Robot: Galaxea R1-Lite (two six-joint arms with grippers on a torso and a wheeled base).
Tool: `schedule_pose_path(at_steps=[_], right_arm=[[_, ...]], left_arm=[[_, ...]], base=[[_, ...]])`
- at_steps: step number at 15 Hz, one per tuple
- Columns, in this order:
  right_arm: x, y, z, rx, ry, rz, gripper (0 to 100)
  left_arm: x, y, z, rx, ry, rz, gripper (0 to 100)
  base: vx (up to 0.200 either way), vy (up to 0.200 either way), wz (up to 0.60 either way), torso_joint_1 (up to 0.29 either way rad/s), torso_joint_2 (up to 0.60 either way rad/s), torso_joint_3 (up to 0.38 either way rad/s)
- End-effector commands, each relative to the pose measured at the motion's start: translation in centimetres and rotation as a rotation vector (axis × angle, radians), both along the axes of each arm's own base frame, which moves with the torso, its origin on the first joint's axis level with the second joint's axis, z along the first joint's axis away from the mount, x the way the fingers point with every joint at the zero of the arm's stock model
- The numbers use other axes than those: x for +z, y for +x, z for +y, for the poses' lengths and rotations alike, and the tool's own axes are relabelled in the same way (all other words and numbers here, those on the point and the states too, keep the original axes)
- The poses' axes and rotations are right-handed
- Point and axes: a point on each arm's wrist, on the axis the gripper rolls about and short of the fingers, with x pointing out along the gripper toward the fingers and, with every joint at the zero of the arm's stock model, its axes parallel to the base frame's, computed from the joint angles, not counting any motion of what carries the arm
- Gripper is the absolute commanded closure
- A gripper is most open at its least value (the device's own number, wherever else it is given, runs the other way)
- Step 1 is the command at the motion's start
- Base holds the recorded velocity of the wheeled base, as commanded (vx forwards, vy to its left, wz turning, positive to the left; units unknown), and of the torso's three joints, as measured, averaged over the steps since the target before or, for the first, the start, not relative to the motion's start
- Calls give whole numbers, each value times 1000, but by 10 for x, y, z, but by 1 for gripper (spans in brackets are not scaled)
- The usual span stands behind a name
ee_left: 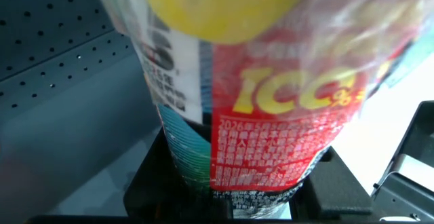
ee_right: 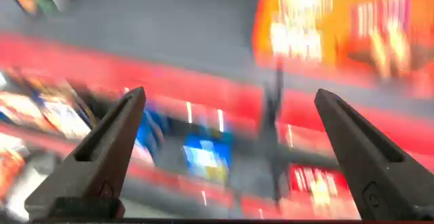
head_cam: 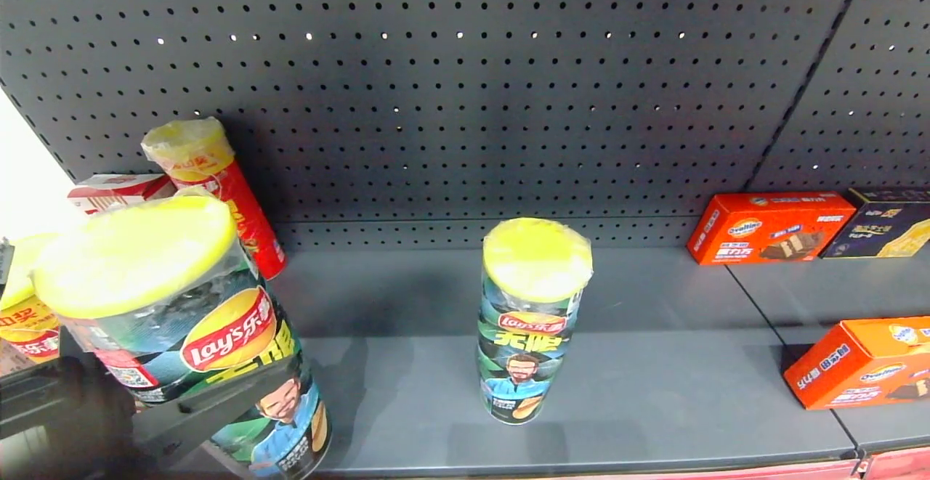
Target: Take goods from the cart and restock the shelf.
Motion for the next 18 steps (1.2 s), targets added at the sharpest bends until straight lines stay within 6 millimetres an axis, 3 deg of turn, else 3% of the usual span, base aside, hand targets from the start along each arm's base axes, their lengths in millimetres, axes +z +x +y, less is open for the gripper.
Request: schedule_pose_path(at_steps=[1, 3, 5, 7, 10, 12, 14, 18], right_arm=[[-2, -9, -3, -22, 44, -99, 0], [-2, -9, -3, -5, 47, -95, 0], [-2, -9, -2, 213, 54, -94, 0], [-9, -7, -2, 276, 39, -67, 0], [-8, -4, 6, -43, 33, 10, 0], [-7, -2, 7, -85, 31, 29, 0], [-7, 1, 10, -274, 28, 70, 0], [-10, -10, 11, -279, 62, -73, 0]], left_arm=[[2, -4, 1, -3, -8, -14, 100], [1, -3, 1, -9, -7, -11, 100], [0, -4, 1, -18, -6, -8, 100], [0, -4, 1, -32, -7, -8, 100], [-1, -4, 0, -42, -5, -3, 100], [-1, -4, 0, -41, -5, -2, 100], [-2, -2, -1, -44, -1, 5, 100], [-2, -4, 0, -55, -4, 1, 100]], base=[[0, 0, 0, 0, 0, 0], [0, 0, 0, 0, 0, 0], [0, 0, 0, 0, 0, 0], [0, 0, 0, 0, 0, 0], [0, 0, 0, 0, 0, 0], [0, 0, 0, 0, 0, 0], [0, 0, 0, 0, 0, 0], [0, 0, 0, 0, 0, 0]])
